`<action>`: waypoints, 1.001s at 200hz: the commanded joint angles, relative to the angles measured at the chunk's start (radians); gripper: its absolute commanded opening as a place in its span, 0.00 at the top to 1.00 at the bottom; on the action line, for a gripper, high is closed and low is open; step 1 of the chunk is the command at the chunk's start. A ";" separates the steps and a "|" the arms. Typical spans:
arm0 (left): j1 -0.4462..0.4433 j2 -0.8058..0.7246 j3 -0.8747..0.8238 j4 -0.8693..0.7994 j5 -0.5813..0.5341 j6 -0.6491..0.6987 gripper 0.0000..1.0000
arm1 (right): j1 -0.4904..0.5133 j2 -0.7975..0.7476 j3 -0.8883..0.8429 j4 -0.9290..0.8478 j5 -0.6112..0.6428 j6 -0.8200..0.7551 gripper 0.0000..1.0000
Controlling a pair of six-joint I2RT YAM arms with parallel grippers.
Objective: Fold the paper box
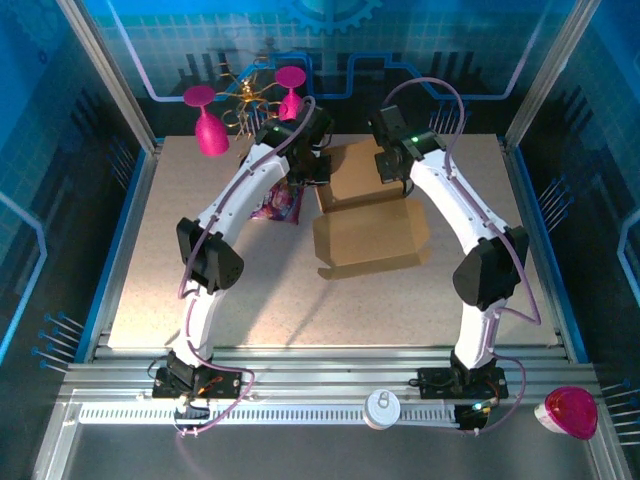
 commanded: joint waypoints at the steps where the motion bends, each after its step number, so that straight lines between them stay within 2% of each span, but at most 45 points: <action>1: 0.007 0.001 0.035 -0.065 -0.071 -0.004 1.00 | -0.003 0.014 0.031 -0.109 0.108 0.000 1.00; 44: 0.010 0.011 0.035 -0.078 -0.072 0.009 1.00 | 0.007 0.009 0.054 -0.123 0.080 0.008 1.00; 101: 0.009 0.025 0.018 -0.081 -0.172 0.043 1.00 | 0.010 0.014 0.070 -0.154 0.045 0.033 1.00; 141: 0.000 0.004 -0.004 -0.010 -0.091 0.027 1.00 | 0.018 0.019 0.069 -0.145 0.009 0.039 1.00; 171: 0.003 -0.012 0.007 0.011 0.020 -0.003 0.73 | 0.014 0.020 0.058 -0.130 -0.014 0.036 1.00; 200: 0.013 -0.032 -0.002 0.010 0.121 -0.035 0.59 | -0.004 0.018 0.041 -0.116 -0.054 0.040 1.00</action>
